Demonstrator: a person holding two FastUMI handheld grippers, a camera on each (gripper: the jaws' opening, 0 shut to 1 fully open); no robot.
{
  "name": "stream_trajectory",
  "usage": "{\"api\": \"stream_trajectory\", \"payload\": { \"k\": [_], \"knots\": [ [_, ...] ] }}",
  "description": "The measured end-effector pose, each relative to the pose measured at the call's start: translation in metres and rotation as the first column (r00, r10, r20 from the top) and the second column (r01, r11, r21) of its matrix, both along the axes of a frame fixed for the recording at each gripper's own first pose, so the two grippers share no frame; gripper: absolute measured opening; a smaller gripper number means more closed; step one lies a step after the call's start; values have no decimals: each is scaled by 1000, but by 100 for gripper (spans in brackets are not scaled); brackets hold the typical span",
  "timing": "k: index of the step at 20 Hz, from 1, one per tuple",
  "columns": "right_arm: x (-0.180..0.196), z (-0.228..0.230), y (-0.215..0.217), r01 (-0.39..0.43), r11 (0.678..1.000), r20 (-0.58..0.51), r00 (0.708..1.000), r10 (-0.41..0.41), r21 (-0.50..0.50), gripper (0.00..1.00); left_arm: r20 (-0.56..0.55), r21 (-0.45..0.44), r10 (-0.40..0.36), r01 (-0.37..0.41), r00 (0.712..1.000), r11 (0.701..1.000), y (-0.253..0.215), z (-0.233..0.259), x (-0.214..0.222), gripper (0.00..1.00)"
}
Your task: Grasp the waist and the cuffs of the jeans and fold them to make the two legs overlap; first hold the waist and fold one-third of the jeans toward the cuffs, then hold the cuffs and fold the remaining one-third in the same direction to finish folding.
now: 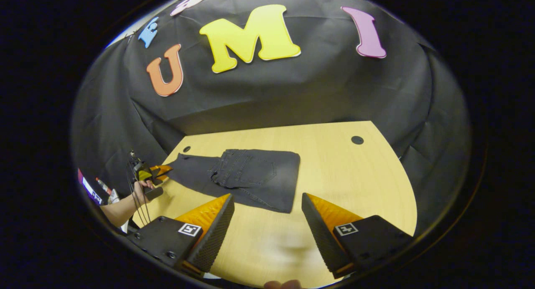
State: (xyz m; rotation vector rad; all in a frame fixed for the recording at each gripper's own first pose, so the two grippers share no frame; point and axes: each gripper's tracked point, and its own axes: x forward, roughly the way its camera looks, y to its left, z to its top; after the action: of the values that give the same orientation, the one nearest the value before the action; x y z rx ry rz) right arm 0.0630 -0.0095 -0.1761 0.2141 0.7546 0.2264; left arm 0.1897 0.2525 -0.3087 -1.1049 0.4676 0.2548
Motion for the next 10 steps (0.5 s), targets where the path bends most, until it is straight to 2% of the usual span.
{"api": "stream_trajectory", "payload": {
  "k": [5, 10],
  "knots": [
    [-20, 12, -17, 43, 999, 45, 998, -43, -3, 99, 68, 146, -72, 62, 995, 987, -26, 61, 2, 6],
    [-45, 24, -33, 108, 993, 79, 991, -111, 36, 99, 155, 273, -201, 153, 967, 950, -96, 145, 7, 6]
  ]
}}
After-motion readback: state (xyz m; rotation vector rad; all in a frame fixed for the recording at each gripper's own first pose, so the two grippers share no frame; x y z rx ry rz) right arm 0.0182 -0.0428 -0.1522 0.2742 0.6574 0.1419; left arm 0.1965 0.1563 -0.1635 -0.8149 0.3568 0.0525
